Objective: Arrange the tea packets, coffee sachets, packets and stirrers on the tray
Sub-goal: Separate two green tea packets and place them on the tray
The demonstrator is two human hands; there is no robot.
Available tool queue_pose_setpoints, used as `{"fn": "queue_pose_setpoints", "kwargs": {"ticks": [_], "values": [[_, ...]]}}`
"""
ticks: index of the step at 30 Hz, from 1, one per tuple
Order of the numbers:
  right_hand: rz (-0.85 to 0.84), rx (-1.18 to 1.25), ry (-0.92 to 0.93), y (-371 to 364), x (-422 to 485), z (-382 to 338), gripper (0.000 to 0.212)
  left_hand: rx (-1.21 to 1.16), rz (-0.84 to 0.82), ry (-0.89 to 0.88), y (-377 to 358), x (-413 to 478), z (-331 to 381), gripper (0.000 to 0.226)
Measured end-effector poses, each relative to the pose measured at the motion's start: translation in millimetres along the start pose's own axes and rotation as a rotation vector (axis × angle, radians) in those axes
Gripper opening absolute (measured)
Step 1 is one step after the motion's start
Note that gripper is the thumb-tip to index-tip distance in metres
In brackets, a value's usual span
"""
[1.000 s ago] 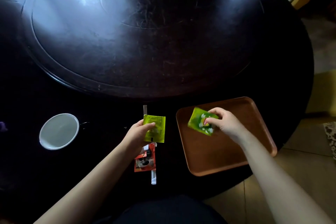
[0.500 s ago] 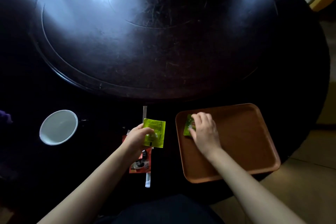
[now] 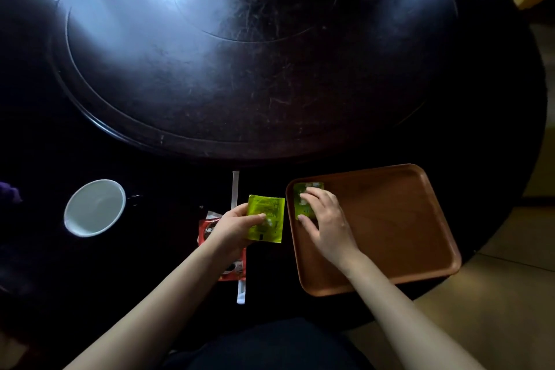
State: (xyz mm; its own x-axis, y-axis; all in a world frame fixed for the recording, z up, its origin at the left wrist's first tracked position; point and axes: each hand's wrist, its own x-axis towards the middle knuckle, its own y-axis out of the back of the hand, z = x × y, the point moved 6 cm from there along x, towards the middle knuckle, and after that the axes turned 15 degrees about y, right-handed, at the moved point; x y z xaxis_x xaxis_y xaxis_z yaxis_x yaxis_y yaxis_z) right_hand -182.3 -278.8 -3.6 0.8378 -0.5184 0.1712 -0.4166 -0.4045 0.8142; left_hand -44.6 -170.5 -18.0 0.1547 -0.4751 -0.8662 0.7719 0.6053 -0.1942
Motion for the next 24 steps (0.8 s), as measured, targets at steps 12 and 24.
{"fn": "queue_pose_setpoints", "kwargs": {"ticks": [12,24], "values": [[0.274,0.893,-0.551,18.3,-25.7,1.1,0.012,-0.151,-0.228,-0.06,-70.5,2.9,-6.8,0.019],[0.391,0.551,-0.216,58.2,-45.5,21.3,0.028,-0.135,-0.151,0.128,-84.2,6.6,-28.5,0.034]]}}
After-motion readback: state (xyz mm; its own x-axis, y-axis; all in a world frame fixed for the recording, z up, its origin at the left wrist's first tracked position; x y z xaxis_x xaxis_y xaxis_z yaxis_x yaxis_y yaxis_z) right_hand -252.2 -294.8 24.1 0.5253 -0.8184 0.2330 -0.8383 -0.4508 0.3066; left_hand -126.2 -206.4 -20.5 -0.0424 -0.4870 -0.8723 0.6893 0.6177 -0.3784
